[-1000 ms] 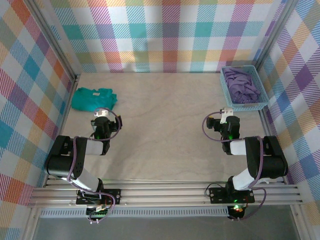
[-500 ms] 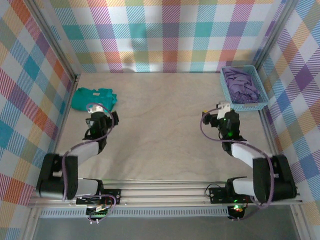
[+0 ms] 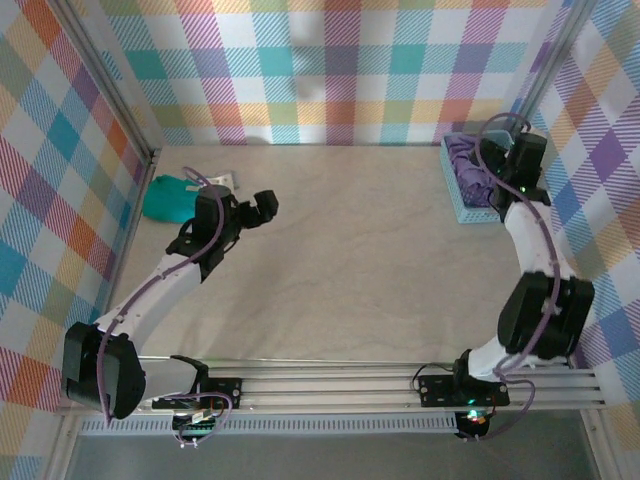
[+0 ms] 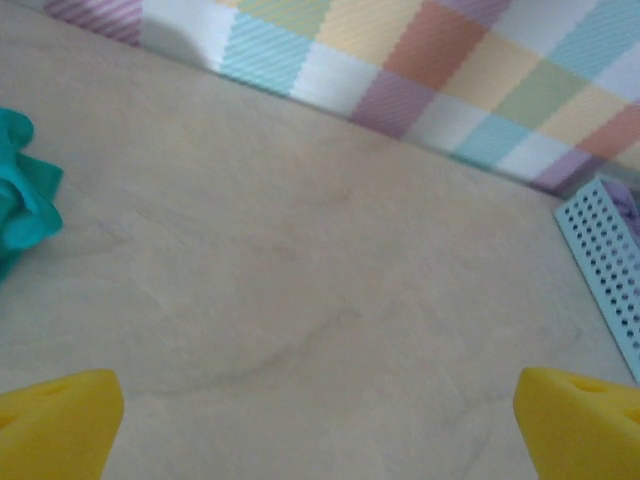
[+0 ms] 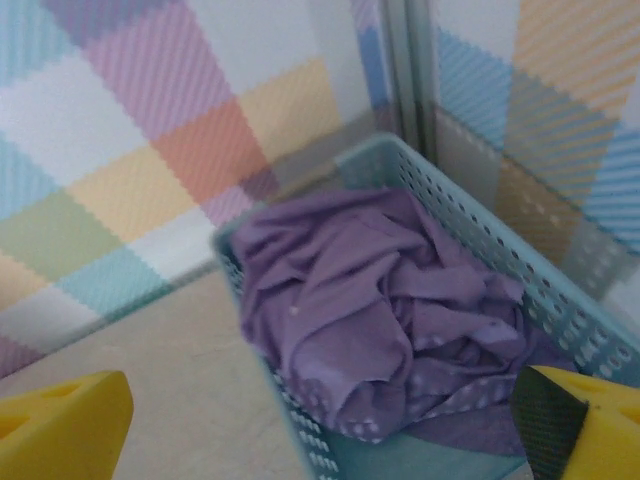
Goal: Fold the inside-out t-shirt
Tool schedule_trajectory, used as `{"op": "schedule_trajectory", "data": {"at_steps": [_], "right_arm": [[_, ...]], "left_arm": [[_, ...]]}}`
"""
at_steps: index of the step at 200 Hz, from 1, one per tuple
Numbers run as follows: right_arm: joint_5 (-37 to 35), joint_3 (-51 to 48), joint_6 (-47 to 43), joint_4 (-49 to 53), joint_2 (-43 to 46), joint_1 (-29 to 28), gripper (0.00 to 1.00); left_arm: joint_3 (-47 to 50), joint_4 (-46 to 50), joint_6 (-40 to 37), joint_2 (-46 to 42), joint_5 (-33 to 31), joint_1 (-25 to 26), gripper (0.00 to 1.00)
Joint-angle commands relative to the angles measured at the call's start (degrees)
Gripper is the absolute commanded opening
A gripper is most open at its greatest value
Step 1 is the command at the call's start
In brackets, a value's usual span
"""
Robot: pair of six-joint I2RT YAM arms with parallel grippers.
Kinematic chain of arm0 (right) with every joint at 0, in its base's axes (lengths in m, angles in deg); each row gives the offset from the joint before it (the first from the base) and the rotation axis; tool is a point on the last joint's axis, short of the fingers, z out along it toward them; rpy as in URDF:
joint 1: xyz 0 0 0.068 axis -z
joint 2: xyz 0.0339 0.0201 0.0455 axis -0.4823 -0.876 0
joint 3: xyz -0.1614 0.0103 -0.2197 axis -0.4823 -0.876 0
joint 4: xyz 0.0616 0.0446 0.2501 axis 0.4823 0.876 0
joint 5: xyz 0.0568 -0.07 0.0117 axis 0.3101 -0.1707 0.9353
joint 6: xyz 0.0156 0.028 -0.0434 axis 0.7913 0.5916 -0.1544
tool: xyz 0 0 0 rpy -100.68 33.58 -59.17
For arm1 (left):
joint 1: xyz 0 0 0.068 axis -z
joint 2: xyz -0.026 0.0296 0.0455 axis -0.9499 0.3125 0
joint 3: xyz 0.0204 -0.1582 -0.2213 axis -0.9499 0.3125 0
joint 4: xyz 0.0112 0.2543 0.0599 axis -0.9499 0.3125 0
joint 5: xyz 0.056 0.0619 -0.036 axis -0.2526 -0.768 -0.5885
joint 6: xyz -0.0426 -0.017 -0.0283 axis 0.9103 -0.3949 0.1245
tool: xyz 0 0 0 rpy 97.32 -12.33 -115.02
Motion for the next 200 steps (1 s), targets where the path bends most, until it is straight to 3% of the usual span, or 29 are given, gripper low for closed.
{"op": "schedule_trajectory", "data": {"at_steps": [1,61,77,108,125,138,152,166,200], "right_arm": [[1.1,7.14,7.11,9.71,-9.45,0.36,0.95],[6.28,27.56,17.77,15.38,-32.22,1.56,0.94],[8.4,31.18,19.77,15.5,-36.68,1.62,0.9],[11.65,36.57,21.87,14.4,-42.68,1.63,0.62],[13.77,40.53,22.14,15.8,-43.92,1.58,0.37],[14.14,39.78,22.12,14.54,-40.71,1.61,0.18],[13.4,33.11,23.33,8.74,-32.6,1.56,0.06],[11.12,22.57,25.29,-0.47,-21.64,1.26,0.0],[3.35,5.68,25.93,-15.85,2.44,-1.4,0.0]], "left_arm": [[-1.98,4.45,0.53,-0.01,-0.34,0.97,1.0],[-1.2,7.19,1.11,-1.0,-1.28,2.04,1.0],[-0.98,8.0,1.16,-1.34,-1.39,2.13,1.0],[-0.25,9.91,1.55,-2.12,-2.07,2.22,1.0],[0.13,10.94,1.82,-2.88,-2.26,2.22,1.0],[0.35,11.9,1.98,-3.84,-2.78,2.22,1.0],[0.57,12.62,2.16,-5.31,-3.05,2.29,1.0],[0.92,12.8,2.56,-6.94,-2.81,2.31,1.0],[1.4,12.16,4.45,-10.15,-0.56,2.57,1.0]]}}
